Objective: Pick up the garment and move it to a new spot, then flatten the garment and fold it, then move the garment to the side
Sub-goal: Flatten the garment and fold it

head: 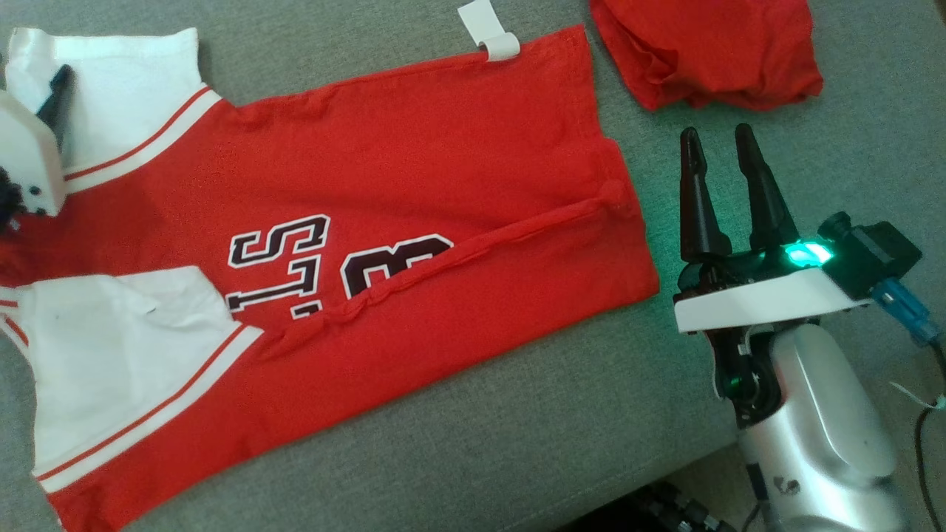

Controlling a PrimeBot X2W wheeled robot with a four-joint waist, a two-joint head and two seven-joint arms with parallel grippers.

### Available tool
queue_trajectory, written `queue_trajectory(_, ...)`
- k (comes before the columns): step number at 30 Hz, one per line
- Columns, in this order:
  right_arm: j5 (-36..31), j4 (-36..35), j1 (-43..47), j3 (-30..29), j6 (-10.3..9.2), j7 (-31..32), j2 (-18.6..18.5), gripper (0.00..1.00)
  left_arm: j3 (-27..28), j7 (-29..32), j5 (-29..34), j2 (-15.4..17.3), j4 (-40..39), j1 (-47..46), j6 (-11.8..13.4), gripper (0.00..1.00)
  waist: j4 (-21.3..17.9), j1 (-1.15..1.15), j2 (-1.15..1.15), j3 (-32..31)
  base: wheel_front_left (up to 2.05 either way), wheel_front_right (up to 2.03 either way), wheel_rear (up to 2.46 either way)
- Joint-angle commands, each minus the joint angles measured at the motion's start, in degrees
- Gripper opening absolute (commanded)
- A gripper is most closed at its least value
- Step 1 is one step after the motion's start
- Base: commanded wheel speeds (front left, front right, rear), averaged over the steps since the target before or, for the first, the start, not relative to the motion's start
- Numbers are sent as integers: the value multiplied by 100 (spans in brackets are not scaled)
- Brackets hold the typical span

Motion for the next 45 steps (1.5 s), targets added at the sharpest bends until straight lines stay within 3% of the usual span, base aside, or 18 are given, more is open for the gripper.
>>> queue_trajectory(1, 26, -147, -93, 91, -4, -61, -24, 100, 140, -3, -40, 367, -30, -291, 11, 100, 1, 0, 0, 5, 0, 0, 0)
queue_trajectory(6, 9, -181, -116, 123, -4, -72, -24, 100, -56, 7, -270, 363, 147, -390, 10, 100, 32, 0, 0, 42, 0, 0, 0)
queue_trajectory(7, -1, -187, -117, 115, -4, -73, -24, 100, -93, 22, -332, 354, 166, -408, 10, 42, 43, 0, 0, 55, 0, 0, 0)
queue_trajectory(8, -15, -191, -116, 98, -4, -74, -24, 100, -135, 36, -410, 333, 166, -420, 10, 7, 62, 0, 0, 65, 0, 0, 0)
queue_trajectory(9, -28, -191, -115, 82, -4, -75, -24, 100, -170, 37, -502, 308, 158, -422, 10, 0, 80, 0, 0, 68, 0, 0, 0)
queue_trajectory(13, -146, -149, -133, 42, -4, -48, -24, 100, -296, -169, -817, 204, 50, -444, 10, 0, 205, 0, 0, 7, 0, 0, 0)
queue_trajectory(19, -696, -92, -277, -180, -4, 304, -23, 100, -448, -1233, -928, 36, -168, -456, 10, 0, 566, 0, 0, -286, 0, 0, 0)
queue_trajectory(25, -1315, -118, -719, -385, -4, 1136, -23, 100, -796, -2021, -798, -119, -683, -363, 10, 0, 1124, 0, 0, -514, 0, 0, 0)
queue_trajectory(27, -1889, -41, -934, -349, -4, 1536, -23, 100, -871, -2168, -776, -118, -901, -278, 10, 0, 1296, 0, 0, -556, 0, 0, 0)
queue_trajectory(32, -2162, 316, -1327, -508, -4, 2162, -23, 100, -992, -2318, -744, -44, -1387, -3, 20, 0, 1608, 0, 0, -591, 0, 0, 0)
queue_trajectory(34, -2431, 769, -1616, -709, -4, 2489, -103, 100, -1041, -2344, -741, 6, -1804, 233, 118, 0, 1813, 0, 0, -584, 0, 0, 0)
queue_trajectory(45, -3045, 2518, -2308, -1395, -4, 2953, -493, 100, -1258, -2123, -743, 120, -2936, 790, 411, 0, 2159, 0, 0, -576, 0, 0, 0)
